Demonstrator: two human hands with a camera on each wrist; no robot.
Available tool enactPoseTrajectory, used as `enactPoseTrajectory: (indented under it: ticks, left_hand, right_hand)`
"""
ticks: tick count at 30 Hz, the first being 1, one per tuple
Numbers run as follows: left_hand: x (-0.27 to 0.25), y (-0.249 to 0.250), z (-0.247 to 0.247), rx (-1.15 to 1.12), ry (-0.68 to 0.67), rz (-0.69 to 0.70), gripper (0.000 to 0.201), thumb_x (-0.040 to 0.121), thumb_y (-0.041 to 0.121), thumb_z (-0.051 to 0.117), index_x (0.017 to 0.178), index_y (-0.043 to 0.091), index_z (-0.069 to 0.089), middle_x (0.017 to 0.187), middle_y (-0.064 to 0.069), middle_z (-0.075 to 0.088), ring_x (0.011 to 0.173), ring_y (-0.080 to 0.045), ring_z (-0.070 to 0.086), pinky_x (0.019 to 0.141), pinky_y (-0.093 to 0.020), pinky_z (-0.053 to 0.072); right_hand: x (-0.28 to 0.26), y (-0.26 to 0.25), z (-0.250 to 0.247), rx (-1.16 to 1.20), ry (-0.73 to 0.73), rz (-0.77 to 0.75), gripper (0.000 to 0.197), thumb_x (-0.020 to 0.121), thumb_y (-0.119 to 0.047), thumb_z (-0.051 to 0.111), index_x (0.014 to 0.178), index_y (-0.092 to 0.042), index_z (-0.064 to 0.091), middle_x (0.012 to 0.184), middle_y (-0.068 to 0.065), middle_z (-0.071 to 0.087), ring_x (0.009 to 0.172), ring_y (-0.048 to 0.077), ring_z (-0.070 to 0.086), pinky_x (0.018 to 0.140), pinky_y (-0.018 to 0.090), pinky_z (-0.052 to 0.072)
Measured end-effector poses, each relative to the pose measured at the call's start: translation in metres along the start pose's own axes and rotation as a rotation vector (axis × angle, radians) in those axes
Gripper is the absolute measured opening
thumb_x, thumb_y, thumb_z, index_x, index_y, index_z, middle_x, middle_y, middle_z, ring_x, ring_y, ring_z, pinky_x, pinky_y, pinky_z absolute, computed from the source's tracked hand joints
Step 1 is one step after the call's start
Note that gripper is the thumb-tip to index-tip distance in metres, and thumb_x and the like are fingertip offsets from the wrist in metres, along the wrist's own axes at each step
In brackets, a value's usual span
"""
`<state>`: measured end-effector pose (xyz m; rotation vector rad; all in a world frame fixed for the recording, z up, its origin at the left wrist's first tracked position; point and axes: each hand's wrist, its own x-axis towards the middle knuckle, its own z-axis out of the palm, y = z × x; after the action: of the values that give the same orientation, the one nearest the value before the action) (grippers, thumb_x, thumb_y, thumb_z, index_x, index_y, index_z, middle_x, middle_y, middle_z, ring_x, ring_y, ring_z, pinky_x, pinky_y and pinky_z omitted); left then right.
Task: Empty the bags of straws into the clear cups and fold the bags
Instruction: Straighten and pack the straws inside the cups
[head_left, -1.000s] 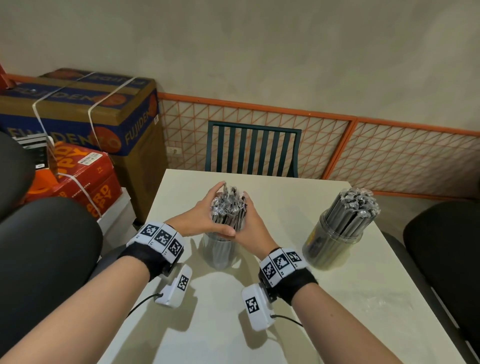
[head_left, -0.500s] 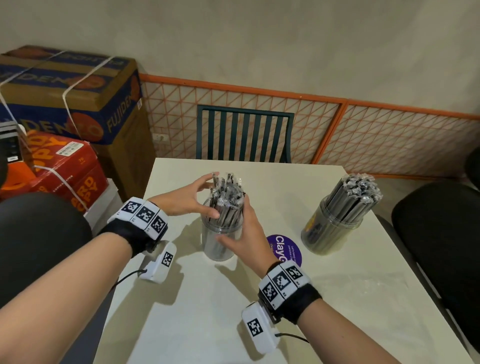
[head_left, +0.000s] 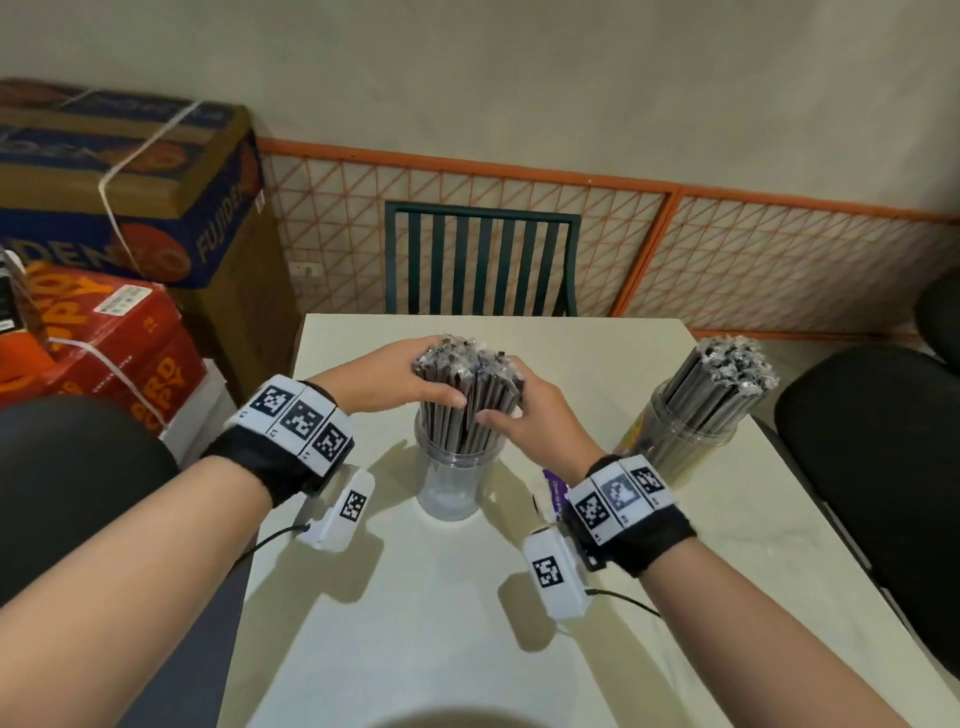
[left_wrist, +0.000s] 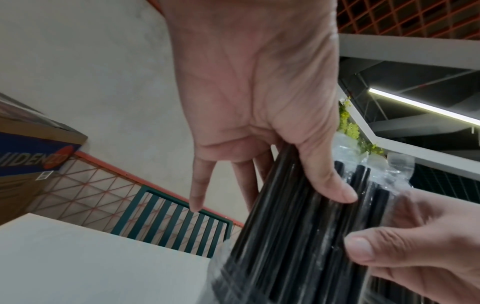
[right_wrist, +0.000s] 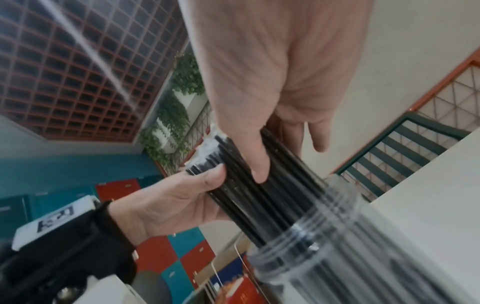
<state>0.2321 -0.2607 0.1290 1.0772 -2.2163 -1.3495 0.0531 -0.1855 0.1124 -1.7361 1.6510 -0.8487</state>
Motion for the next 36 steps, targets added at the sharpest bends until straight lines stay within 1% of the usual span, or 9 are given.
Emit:
enactPoseTrajectory:
  ticks: [3, 8, 13, 16, 19, 21, 25, 29, 36]
  left_hand:
    - [-0.005, -0.005, 0.011, 0.015, -0.051, -0.009, 0.060, 0.070, 0.019, 0.080, 0.120, 0.028, 0.049, 0.108, 0.019, 0.059, 0.100, 0.009, 0.053, 0.082, -0.004, 0.040]
    - [-0.010, -0.020, 0.040, -0.115, 0.084, -0.035, 0.070, 0.068, 0.021, 0.081, 0.129, 0.024, 0.048, 0.120, 0.006, 0.061, 0.111, -0.008, 0.056, 0.099, -0.025, 0.043]
    - [-0.011, -0.014, 0.039, -0.046, 0.225, 0.024, 0.047, 0.082, 0.014, 0.068, 0.126, 0.018, 0.052, 0.118, -0.003, 0.063, 0.104, -0.012, 0.058, 0.086, -0.013, 0.043]
    - [-0.012, -0.012, 0.030, 0.079, 0.159, -0.016, 0.055, 0.075, 0.030, 0.073, 0.124, 0.022, 0.051, 0.117, 0.002, 0.057, 0.114, -0.017, 0.050, 0.099, -0.037, 0.043]
    - [-0.018, -0.012, 0.034, 0.379, 0.040, -0.176, 0.087, 0.068, 0.046, 0.076, 0.140, 0.022, 0.034, 0.142, 0.002, 0.032, 0.136, -0.020, 0.018, 0.113, -0.056, 0.015]
    - [-0.022, -0.014, 0.041, 0.371, 0.049, -0.203, 0.095, 0.068, 0.046, 0.077, 0.144, 0.023, 0.025, 0.148, 0.003, 0.021, 0.139, -0.019, 0.008, 0.115, -0.055, 0.008]
    - [-0.027, -0.016, 0.045, 0.291, 0.108, -0.245, 0.110, 0.061, 0.055, 0.076, 0.147, 0.021, 0.017, 0.150, 0.001, 0.020, 0.139, -0.021, 0.012, 0.114, -0.054, 0.017]
    - [-0.032, -0.018, 0.044, 0.192, 0.169, -0.229, 0.101, 0.068, 0.039, 0.079, 0.146, 0.019, 0.018, 0.147, -0.002, 0.027, 0.137, -0.022, 0.018, 0.114, -0.043, 0.022]
    - [-0.029, -0.016, 0.041, 0.137, 0.173, -0.218, 0.094, 0.069, 0.046, 0.076, 0.145, 0.026, 0.025, 0.146, 0.000, 0.035, 0.136, -0.022, 0.024, 0.113, -0.047, 0.024]
  right_hand:
    - [-0.002, 0.007, 0.003, -0.071, -0.102, 0.007, 0.062, 0.078, -0.013, 0.074, 0.132, -0.017, 0.045, 0.127, 0.005, 0.061, 0.118, 0.019, 0.056, 0.095, 0.026, 0.043]
    - [-0.006, 0.009, 0.011, -0.034, -0.124, 0.032, 0.066, 0.077, -0.017, 0.076, 0.135, -0.016, 0.045, 0.128, 0.002, 0.059, 0.109, 0.009, 0.052, 0.089, 0.018, 0.037]
    - [-0.003, 0.005, 0.004, -0.055, -0.060, 0.023, 0.046, 0.083, -0.013, 0.069, 0.126, -0.009, 0.053, 0.123, 0.008, 0.062, 0.115, 0.020, 0.056, 0.086, 0.016, 0.036]
    - [0.000, 0.004, -0.002, -0.076, -0.155, 0.017, 0.053, 0.078, -0.015, 0.074, 0.127, -0.011, 0.053, 0.125, 0.007, 0.062, 0.113, 0.017, 0.055, 0.089, 0.020, 0.038]
    - [0.000, 0.008, -0.004, -0.133, -0.322, 0.013, 0.069, 0.073, -0.018, 0.079, 0.133, -0.016, 0.046, 0.130, 0.003, 0.057, 0.118, 0.015, 0.051, 0.093, 0.021, 0.035]
    - [-0.001, 0.011, -0.004, -0.134, -0.340, 0.013, 0.073, 0.073, -0.020, 0.079, 0.136, -0.017, 0.042, 0.134, 0.002, 0.054, 0.120, 0.014, 0.048, 0.096, 0.022, 0.034]
    - [-0.001, 0.015, -0.002, -0.069, -0.295, 0.018, 0.075, 0.071, -0.021, 0.081, 0.135, -0.017, 0.043, 0.131, 0.001, 0.055, 0.116, 0.010, 0.049, 0.094, 0.022, 0.036]
    - [-0.001, 0.018, -0.001, 0.008, -0.281, 0.020, 0.082, 0.067, -0.022, 0.083, 0.137, -0.017, 0.040, 0.134, 0.002, 0.054, 0.122, 0.015, 0.049, 0.105, 0.031, 0.039]
    - [0.000, 0.019, 0.001, 0.043, -0.274, 0.019, 0.091, 0.068, -0.020, 0.083, 0.142, -0.016, 0.031, 0.136, 0.002, 0.051, 0.125, 0.016, 0.047, 0.102, 0.026, 0.037]
